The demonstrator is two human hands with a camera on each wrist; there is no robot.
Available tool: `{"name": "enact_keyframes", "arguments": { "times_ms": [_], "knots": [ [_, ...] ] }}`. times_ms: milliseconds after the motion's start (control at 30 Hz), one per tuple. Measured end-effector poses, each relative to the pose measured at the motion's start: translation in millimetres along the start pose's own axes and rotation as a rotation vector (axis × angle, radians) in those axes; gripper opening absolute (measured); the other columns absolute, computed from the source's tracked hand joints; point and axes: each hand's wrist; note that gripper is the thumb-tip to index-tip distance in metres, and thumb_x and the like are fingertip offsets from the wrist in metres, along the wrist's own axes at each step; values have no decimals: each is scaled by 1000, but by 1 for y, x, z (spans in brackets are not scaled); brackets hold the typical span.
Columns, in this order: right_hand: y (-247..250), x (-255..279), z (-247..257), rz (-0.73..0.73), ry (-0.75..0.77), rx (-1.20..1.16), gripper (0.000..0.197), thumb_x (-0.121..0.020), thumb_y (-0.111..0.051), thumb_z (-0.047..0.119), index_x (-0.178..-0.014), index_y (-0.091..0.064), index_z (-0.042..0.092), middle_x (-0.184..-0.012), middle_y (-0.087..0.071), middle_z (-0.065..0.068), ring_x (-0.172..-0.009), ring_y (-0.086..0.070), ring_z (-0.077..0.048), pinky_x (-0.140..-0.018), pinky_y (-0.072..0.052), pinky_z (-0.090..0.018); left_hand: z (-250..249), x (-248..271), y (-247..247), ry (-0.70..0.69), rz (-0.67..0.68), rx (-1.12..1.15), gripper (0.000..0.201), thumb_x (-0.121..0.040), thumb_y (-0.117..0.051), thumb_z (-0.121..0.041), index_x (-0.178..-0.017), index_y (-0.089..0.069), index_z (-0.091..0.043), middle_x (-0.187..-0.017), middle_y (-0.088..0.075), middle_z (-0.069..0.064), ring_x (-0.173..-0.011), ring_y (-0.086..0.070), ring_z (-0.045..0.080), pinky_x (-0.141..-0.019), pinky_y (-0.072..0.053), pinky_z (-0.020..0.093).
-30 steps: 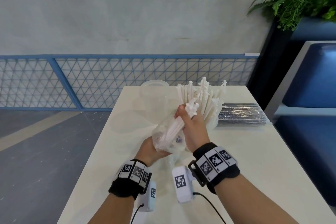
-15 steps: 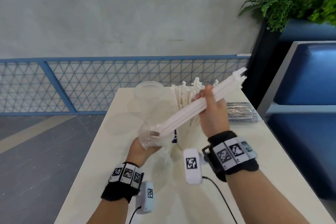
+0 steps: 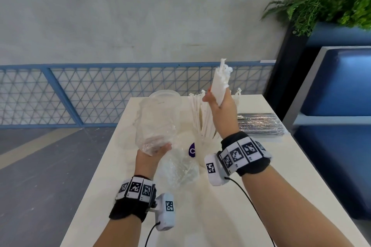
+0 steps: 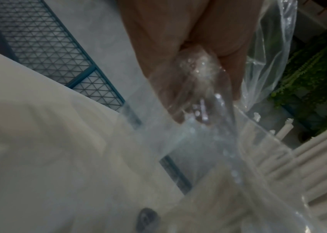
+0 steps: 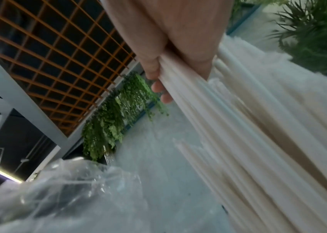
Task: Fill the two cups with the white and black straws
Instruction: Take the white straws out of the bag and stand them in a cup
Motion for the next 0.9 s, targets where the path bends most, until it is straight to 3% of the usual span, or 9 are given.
{"name": "enact_keyframes", "arguments": {
  "times_ms": [133,233,367,467,533,633,767,833,900],
  "knots": [
    [-15,0,-17,39,-36,18,21,-94,-48,14,-110,-51,1,-92,-61,-5,-85,-54,-17,-64,-36,-5,-4,3,-1,18,5,38,27,-75,-73,-14,-98,-68,-1,-83,-75,3,-83,-70,12,-75,-52,21],
    [-22,0,-31,29,-102,3,16,-95,-48,16,-107,-48,6,-93,-62,-18,-88,-56,-26,-69,-34,-20,-7,4,-2,23,4,57,16,-82,-65,-16,-94,-68,-5,-76,-75,-3,-79,-71,11,-70,-53,18],
    [-22,-3,-50,32,-160,21,15,-96,-45,23,-104,-48,11,-92,-59,-7,-88,-54,-19,-71,-35,-20,-10,5,-6,12,20,109,12,-78,-63,-28,-88,-64,-21,-77,-74,-1,-84,-68,21,-75,-52,26],
    [-20,-6,-57,42,-174,44,9,-96,-45,23,-101,-46,16,-93,-58,-6,-85,-53,-16,-67,-37,-14,-10,8,-9,0,52,141,11,-81,-61,-29,-90,-63,-21,-77,-74,1,-87,-68,23,-73,-55,21],
    [-22,-3,-57,37,-182,54,16,-96,-46,22,-106,-48,11,-92,-60,-11,-85,-54,-20,-63,-38,-12,-8,8,-11,12,66,182,38,-69,-72,-47,-94,-63,-20,-84,-74,6,-90,-68,25,-74,-56,23],
    [-22,7,-52,58,-222,143,36,-95,-49,23,-125,-42,5,-105,-62,-17,-92,-57,-26,-77,-42,-25,-2,9,-13,23,80,202,78,-39,-79,-69,-98,-62,-20,-89,-73,11,-87,-70,22,-72,-55,24],
    [-9,37,-61,143,-178,144,77,-85,-65,24,-145,-18,11,-145,-39,-7,-132,-40,-21,-111,-34,-34,1,9,-6,5,72,243,76,-36,-78,-71,-90,-63,-19,-77,-74,7,-78,-71,17,-65,-55,21],
    [3,57,-68,152,-83,140,84,-82,-68,21,-147,-14,17,-149,-35,2,-134,-38,-10,-111,-32,-27,8,10,2,22,36,259,74,-37,-79,-71,-87,-63,-19,-78,-73,7,-78,-71,18,-66,-55,22],
    [16,75,-75,54,37,149,64,-82,-68,13,-136,-34,13,-136,-48,3,-120,-48,-2,-101,-36,-11,15,12,5,44,1,258,77,-36,-78,-72,-89,-62,-18,-78,-74,7,-78,-71,18,-65,-56,21]
  ]
}}
Point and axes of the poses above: each hand's wrist, its own x-axis away from the middle knuckle, its own y-axis out of the back of the hand, z = x × y
